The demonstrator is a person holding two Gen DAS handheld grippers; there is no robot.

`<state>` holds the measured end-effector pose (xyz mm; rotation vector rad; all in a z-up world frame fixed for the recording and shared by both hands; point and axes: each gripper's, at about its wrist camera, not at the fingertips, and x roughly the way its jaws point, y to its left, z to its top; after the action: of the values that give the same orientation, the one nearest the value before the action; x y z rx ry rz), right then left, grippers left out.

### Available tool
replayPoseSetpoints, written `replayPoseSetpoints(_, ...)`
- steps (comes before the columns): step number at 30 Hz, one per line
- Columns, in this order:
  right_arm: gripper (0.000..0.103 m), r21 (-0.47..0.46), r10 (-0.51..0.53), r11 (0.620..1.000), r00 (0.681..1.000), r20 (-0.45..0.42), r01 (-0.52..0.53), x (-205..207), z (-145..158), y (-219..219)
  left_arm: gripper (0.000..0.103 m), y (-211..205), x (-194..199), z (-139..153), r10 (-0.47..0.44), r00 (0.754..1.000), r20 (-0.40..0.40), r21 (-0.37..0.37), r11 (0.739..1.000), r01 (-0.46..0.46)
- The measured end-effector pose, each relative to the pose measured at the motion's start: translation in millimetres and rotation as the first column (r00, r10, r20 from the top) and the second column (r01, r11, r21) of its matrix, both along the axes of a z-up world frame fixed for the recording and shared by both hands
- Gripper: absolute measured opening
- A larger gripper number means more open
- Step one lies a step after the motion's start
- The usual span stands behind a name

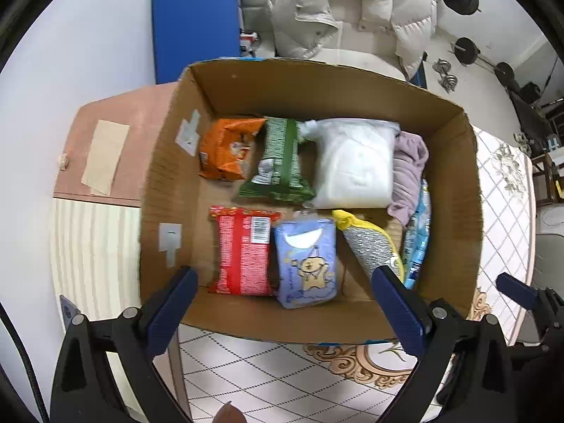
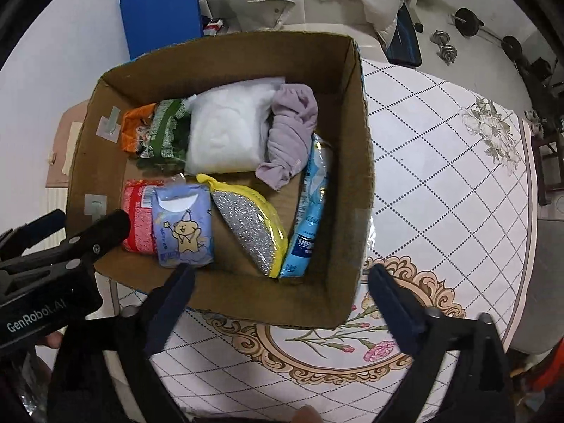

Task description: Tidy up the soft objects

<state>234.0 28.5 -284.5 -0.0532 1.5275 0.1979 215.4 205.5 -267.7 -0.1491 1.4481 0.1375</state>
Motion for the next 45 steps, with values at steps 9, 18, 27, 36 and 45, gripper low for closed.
replayPoseSetpoints(9, 0.103, -0.029, -0.006, 1.0, 1.0, 0.019, 0.007, 0, 4, 2, 0.101, 6, -7, 9, 0.012, 0.999, 0.031, 0.024, 1.0, -0.012)
replayPoseSetpoints(18, 0.103, -0.029, -0.017, 0.999, 0.995, 0.101, 0.02, -15, 43, -8, 0.101, -3, -29, 63, -0.011, 0.99, 0.144, 0.075, 0.997, 0.0)
replayPoseSetpoints(27, 0.103, 0.028, -0.009, 1.0, 0.967, 0.256, 0.002, -74, 138, -30, 0.101, -17, -89, 143, -0.032, 0.962, 0.272, 0.07, 0.997, 0.013)
replayPoseSetpoints(36, 0.103, 0.047, -0.001, 0.999, 0.917, 0.399, -0.02, -142, 220, -43, 0.101, -34, -149, 208, -0.048, 0.932, 0.359, 0.062, 0.998, 0.027)
replayPoseSetpoints(45, 0.103, 0.052, 0.018, 0.997, 0.869, 0.494, -0.05, -197, 278, -47, 0.101, -35, -197, 256, -0.025, 0.9, 0.435, 0.06, 0.998, -0.002)
